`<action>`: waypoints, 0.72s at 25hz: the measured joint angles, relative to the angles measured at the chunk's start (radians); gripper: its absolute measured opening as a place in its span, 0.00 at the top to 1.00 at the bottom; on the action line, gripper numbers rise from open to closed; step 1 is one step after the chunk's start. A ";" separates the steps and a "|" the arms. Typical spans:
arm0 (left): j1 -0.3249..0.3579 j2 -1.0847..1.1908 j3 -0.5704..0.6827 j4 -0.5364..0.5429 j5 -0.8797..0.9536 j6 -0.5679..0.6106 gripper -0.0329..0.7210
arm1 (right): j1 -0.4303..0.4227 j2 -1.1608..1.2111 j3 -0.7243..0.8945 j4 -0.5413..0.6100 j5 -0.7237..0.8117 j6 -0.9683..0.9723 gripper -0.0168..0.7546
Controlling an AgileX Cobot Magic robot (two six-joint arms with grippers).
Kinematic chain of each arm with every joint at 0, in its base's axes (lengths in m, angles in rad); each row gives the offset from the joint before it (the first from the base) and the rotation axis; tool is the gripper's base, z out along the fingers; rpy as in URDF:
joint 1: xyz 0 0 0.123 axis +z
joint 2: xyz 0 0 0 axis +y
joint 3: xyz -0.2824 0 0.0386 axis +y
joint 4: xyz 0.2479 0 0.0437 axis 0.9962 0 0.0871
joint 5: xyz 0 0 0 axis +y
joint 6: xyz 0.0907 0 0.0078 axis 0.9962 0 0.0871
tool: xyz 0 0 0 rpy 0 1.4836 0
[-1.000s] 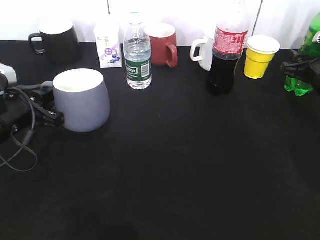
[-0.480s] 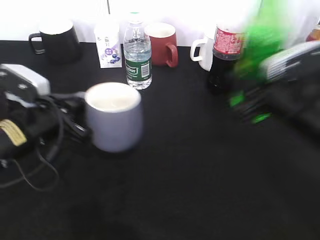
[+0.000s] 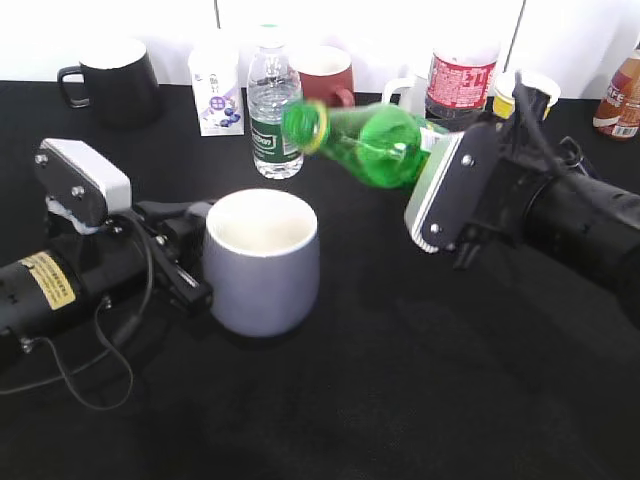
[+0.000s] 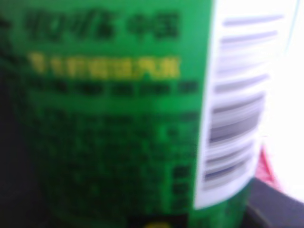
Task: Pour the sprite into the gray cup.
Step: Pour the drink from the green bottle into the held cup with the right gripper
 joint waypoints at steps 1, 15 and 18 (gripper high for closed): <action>0.000 0.000 0.000 0.009 0.000 0.011 0.88 | 0.000 0.000 0.000 0.032 0.000 -0.065 0.42; 0.000 0.000 0.000 0.011 0.000 0.108 0.88 | 0.000 0.022 -0.001 0.063 -0.205 -0.467 0.43; 0.000 0.000 -0.001 0.006 0.000 0.109 0.88 | 0.000 0.022 -0.002 0.055 -0.245 -0.505 0.43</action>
